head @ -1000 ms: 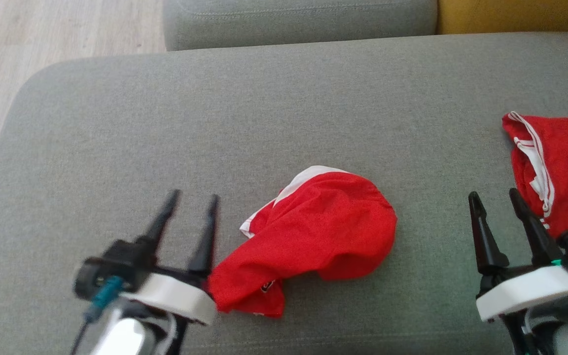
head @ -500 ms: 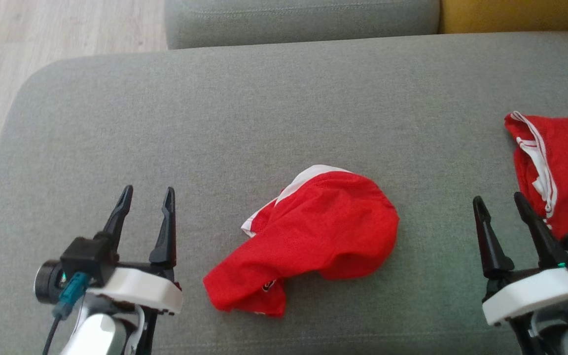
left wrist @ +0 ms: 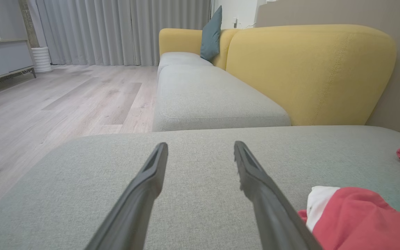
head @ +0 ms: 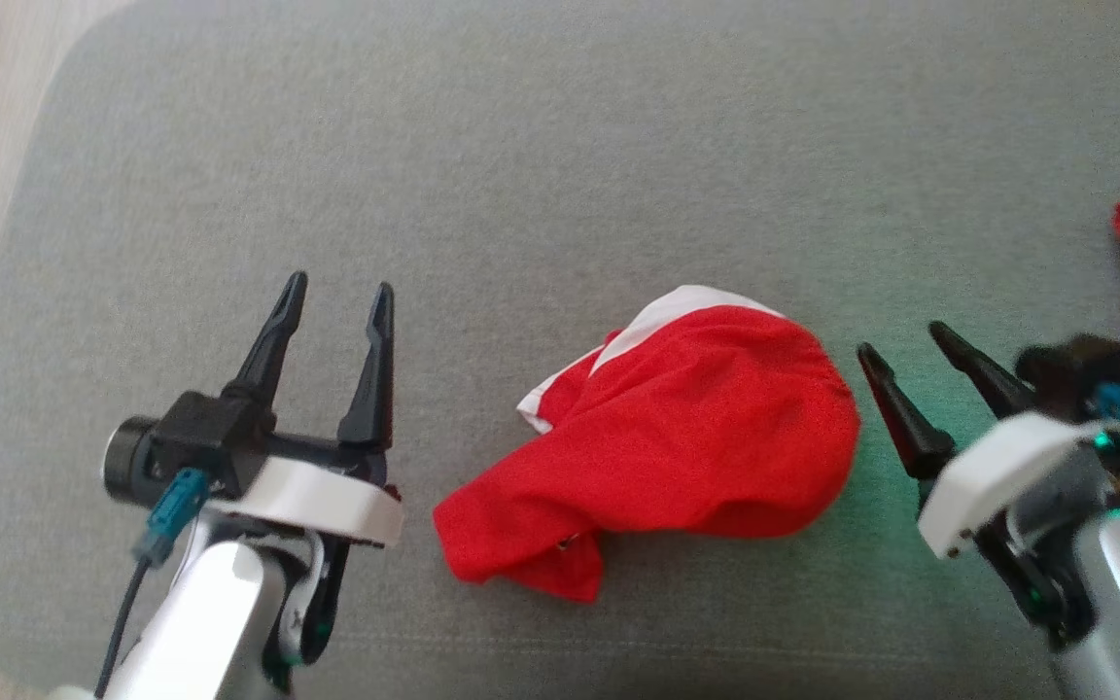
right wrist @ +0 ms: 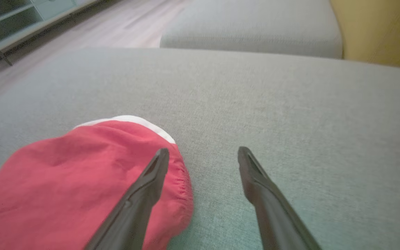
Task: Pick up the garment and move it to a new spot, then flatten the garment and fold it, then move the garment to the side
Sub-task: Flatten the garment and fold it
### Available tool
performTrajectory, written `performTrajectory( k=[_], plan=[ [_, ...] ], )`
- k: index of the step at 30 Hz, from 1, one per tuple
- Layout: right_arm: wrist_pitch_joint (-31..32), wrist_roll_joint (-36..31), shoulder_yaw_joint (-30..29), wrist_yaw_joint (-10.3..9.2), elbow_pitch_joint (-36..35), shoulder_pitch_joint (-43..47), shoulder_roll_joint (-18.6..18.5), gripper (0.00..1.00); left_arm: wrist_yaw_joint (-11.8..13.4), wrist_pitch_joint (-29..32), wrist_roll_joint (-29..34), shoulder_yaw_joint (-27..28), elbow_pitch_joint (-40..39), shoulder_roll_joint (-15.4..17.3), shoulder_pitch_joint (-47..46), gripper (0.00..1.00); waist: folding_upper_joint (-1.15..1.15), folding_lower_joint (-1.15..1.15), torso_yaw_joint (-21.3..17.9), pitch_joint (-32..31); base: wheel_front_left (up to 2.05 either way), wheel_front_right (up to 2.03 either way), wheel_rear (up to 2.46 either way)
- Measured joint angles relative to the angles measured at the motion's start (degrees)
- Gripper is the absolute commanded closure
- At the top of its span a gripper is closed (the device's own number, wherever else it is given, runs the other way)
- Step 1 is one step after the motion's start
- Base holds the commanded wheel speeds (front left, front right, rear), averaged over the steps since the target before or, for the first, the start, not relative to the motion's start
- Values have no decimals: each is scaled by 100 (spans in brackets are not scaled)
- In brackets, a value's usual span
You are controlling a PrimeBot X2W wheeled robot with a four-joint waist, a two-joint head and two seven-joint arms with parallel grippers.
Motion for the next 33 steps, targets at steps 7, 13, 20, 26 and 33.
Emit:
performTrajectory(
  k=[7, 13, 20, 26, 33],
  plan=[
    [568, 533, 1014, 0, 804, -863, -413, 0, -46, -74, 4, -37, 157, -121, -198, 0, 0, 1, 249, 350, 0, 0, 0],
    [810, 995, 1288, 0, 1077, -1173, -547, 100, -66, -81, 4, -36, 277, -176, -214, 0, 0, 1, 298, 398, 0, 0, 0],
    [78, 933, 1121, 0, 855, -1462, -583, 100, -71, -124, 4, 1, 309, -213, -220, 0, 0, 0, 269, 316, 0, 0, 0],
    [-609, 531, 800, 0, 645, -1974, -229, 100, -71, -125, 5, 9, 325, -214, -220, 0, 0, 0, 153, 230, 0, 0, 0],
    [-1446, -162, 290, 0, 154, -1881, 68, 100, -63, -131, 56, 23, 297, -210, -220, 0, 0, -1, -47, 215, 0, 0, 0]
  ],
)
